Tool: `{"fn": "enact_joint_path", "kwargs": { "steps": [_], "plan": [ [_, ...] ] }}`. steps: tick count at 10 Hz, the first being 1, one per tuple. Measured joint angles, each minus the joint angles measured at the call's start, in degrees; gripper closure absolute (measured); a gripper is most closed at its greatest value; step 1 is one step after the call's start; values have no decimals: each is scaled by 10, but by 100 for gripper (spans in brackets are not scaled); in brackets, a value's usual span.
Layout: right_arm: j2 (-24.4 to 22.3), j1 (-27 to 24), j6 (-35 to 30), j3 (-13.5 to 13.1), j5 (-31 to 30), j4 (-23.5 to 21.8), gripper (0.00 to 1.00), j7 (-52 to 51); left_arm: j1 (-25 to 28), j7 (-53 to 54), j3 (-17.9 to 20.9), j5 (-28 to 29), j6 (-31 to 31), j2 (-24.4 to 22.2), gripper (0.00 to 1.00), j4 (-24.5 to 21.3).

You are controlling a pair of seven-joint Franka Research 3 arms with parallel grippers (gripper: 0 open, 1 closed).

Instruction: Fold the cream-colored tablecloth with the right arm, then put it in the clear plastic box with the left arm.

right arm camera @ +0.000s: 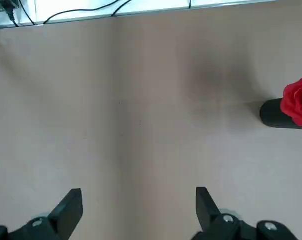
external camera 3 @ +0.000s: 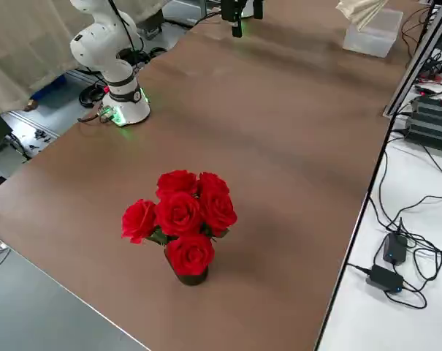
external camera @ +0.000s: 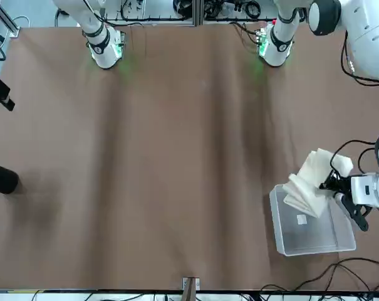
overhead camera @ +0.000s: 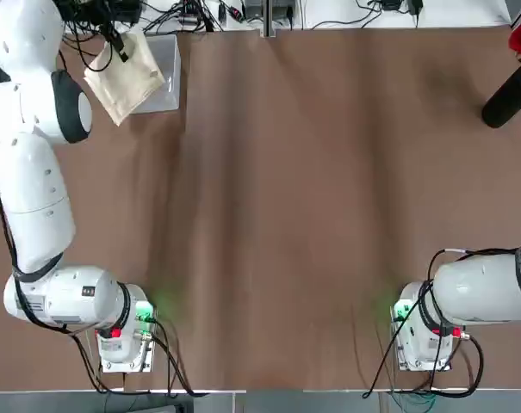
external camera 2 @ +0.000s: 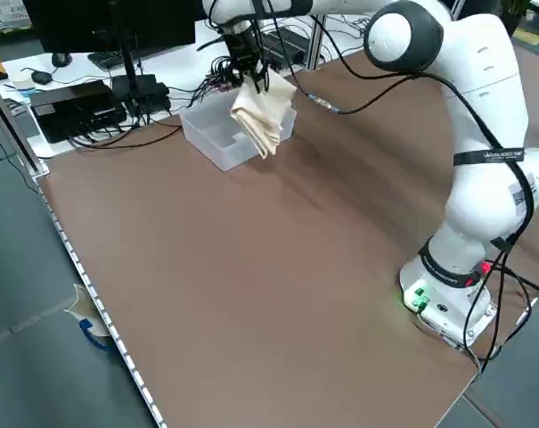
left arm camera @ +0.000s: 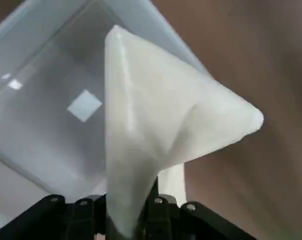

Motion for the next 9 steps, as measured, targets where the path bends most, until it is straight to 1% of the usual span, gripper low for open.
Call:
{"fn": "enact_joint_path", "kwargs": {
  "steps": [3, 4, 9],
  "plan": [
    [1, 0, 0, 0, 0, -1, 0, 0, -26, 0, 1, 56, 98, 28, 85, 0],
    [1, 0, 0, 0, 0, -1, 0, 0, -33, 0, 1, 63, 118, 35, 85, 0],
    [1, 0, -1, 0, 0, -1, 0, 0, -46, 0, 1, 83, 156, 65, 85, -1]
  ]
}}
